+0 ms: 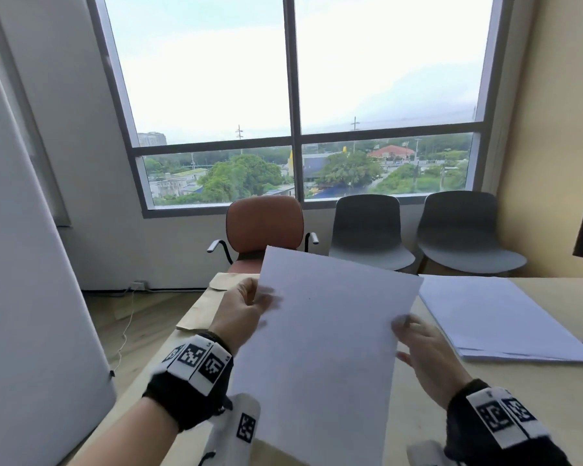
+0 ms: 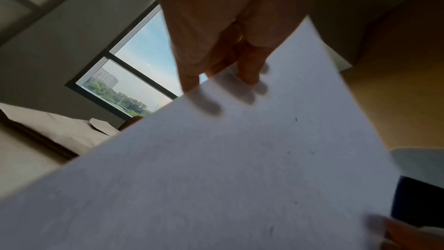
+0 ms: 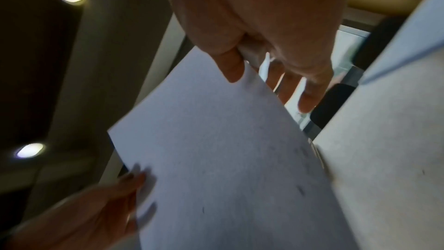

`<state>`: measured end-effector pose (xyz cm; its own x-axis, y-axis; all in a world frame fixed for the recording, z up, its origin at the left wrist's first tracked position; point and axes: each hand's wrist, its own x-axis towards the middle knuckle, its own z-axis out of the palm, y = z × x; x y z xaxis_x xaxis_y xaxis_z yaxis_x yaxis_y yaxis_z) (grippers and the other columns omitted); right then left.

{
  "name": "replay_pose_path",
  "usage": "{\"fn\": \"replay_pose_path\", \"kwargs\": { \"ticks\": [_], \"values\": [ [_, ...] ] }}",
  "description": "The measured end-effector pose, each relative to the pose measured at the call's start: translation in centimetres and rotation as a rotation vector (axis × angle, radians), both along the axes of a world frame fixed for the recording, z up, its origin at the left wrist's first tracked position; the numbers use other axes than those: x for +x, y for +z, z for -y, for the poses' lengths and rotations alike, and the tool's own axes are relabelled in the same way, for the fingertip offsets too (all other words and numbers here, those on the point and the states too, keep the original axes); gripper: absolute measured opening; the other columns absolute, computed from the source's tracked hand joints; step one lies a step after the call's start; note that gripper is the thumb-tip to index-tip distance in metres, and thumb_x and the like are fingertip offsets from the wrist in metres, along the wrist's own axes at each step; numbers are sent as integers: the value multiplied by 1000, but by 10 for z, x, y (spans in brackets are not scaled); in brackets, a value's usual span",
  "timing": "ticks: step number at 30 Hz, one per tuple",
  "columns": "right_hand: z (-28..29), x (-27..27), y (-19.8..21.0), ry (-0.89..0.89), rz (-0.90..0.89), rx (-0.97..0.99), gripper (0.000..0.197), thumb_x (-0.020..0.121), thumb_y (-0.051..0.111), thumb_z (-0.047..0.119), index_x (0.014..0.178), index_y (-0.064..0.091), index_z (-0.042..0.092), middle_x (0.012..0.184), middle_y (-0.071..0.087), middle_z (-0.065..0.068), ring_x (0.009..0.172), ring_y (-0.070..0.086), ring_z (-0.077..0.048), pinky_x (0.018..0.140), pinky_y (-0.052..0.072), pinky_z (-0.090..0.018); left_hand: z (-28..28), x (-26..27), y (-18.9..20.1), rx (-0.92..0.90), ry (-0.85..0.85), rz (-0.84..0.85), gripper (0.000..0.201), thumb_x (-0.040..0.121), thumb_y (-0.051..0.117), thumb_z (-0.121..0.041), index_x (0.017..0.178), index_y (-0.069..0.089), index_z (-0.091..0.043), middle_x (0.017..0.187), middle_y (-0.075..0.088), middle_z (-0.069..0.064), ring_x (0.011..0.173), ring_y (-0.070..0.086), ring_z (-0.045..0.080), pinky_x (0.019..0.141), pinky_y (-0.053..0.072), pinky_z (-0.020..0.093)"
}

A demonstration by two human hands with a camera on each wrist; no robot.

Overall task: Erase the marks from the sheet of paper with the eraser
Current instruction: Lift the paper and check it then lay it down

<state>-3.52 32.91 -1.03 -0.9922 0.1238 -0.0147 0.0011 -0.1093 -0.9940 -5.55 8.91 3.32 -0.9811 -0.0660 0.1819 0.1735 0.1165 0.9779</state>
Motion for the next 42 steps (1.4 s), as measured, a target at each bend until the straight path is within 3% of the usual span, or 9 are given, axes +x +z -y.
{"fn": "replay_pose_path", "kwargs": {
  "ticks": [11, 17, 21, 26, 31, 33, 36, 38, 42],
  "values": [
    [-4, 30, 56, -112, -404, 246, 25, 96, 44, 12, 80, 59, 24, 80, 68, -1, 68, 69, -11, 64, 55, -30, -9, 25, 15, 223, -39, -262, 21, 93, 46, 2, 91, 55, -17, 73, 73, -11, 74, 70, 1, 71, 57, 25],
    [-5, 35, 40, -99, -340, 519, 27, 95, 45, 12, 78, 58, 29, 86, 68, -4, 72, 68, -7, 60, 54, -23, -15, 38, -5, 95, -129, -158, 29, 95, 43, 2, 96, 57, -23, 88, 70, -12, 81, 66, -1, 71, 55, 18],
    [-9, 36, 52, -166, -407, 398, 28, 96, 43, 11, 77, 57, 27, 80, 67, -2, 71, 68, -13, 65, 55, -30, -14, 37, 2, 165, -104, -223, 27, 95, 42, 0, 97, 59, -21, 85, 71, -15, 81, 69, -1, 74, 56, 22],
    [-10, 34, 35, -50, -232, 608, 22, 95, 46, 12, 79, 62, 11, 79, 67, -10, 73, 69, -25, 70, 59, -42, -18, 38, -12, 88, -166, -99, 32, 97, 42, 0, 100, 57, -28, 94, 68, -11, 86, 66, 6, 72, 53, 23],
    [-11, 34, 46, 11, -237, 366, 23, 96, 46, 13, 80, 62, 12, 72, 65, -7, 65, 67, -25, 70, 53, -44, -12, 31, -12, 156, -115, -75, 14, 86, 65, -7, 97, 64, -17, 87, 72, 1, 79, 67, 21, 61, 56, 20],
    [-7, 29, 46, 32, -256, 341, 19, 95, 46, 12, 89, 63, 7, 82, 64, -10, 72, 64, -23, 73, 49, -40, -11, 31, -11, 175, -110, -42, 14, 93, 56, -10, 95, 66, -18, 93, 69, 5, 78, 66, 20, 63, 55, 20],
    [0, 24, 47, -326, -474, 424, 28, 89, 45, -4, 97, 66, 14, 100, 57, -7, 88, 56, -13, 75, 39, -12, -5, 32, -9, 148, -158, -7, 27, 100, 41, -15, 100, 64, -29, 98, 70, -2, 78, 70, 9, 77, 52, 28],
    [6, 28, 57, -420, -642, 248, 48, 78, 43, -13, 80, 68, 28, 91, 61, -5, 76, 56, 0, 64, 40, -3, -1, 33, -7, 168, -197, 1, 31, 101, 38, -14, 106, 61, -34, 100, 71, -4, 82, 71, 13, 81, 52, 33],
    [20, 29, 81, 137, -630, -47, 42, 56, 40, -10, 65, 74, 15, 66, 72, -6, 67, 68, -21, 63, 55, -22, 4, 30, -6, 178, -316, 21, 34, 100, 36, -11, 109, 61, -33, 102, 72, -9, 88, 71, 17, 80, 55, 35]
  ]
}}
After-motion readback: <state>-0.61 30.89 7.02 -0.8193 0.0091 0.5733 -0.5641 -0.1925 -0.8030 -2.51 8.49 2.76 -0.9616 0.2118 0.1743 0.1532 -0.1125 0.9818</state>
